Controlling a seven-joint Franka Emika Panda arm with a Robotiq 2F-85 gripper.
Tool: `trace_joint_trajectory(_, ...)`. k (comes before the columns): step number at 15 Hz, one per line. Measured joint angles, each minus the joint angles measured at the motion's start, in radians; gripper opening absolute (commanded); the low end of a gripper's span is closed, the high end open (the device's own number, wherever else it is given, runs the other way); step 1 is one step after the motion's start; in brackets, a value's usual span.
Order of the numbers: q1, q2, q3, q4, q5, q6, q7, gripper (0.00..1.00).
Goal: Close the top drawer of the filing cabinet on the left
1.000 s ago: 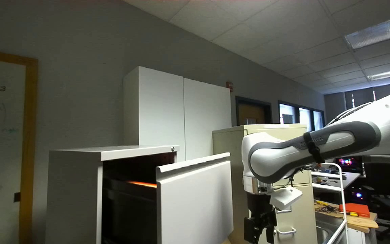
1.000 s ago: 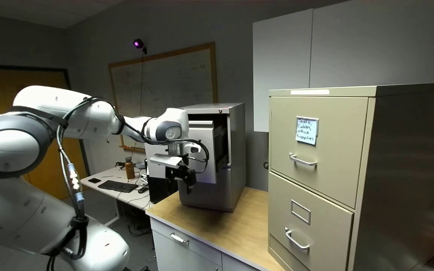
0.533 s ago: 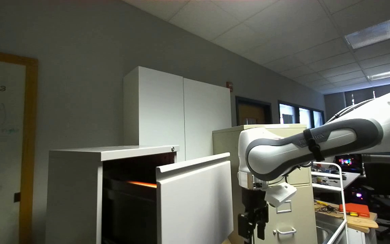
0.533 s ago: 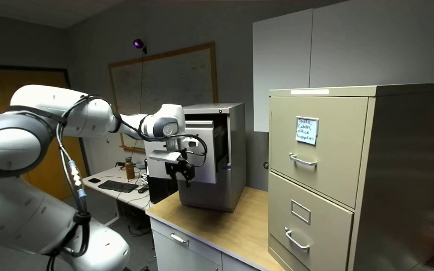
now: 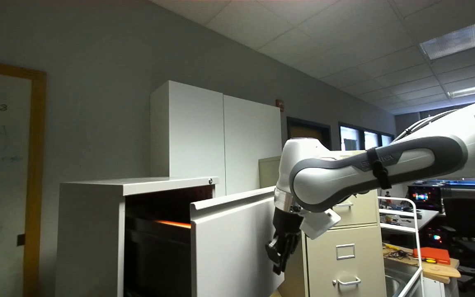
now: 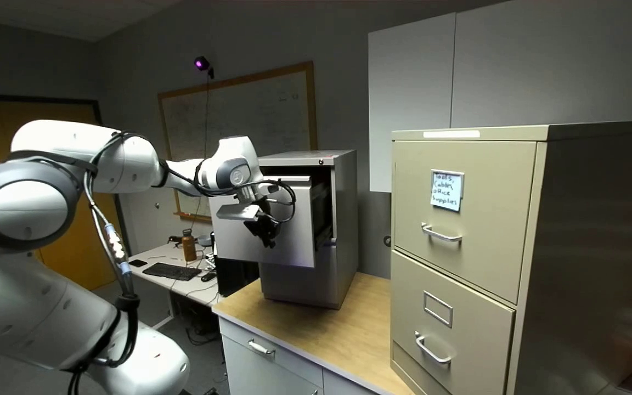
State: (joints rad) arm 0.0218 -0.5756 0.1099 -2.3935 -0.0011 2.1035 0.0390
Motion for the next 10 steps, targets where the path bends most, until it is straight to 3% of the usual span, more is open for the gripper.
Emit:
trace_joint_trajectory(3,-0.001,0.029,0.027,0.043,-0.018,0.082,0.074,0.00)
trace_joint_trajectory(10,-0.001,0.118,0.065,0.141,-0.060,0.114,0.144,0.00)
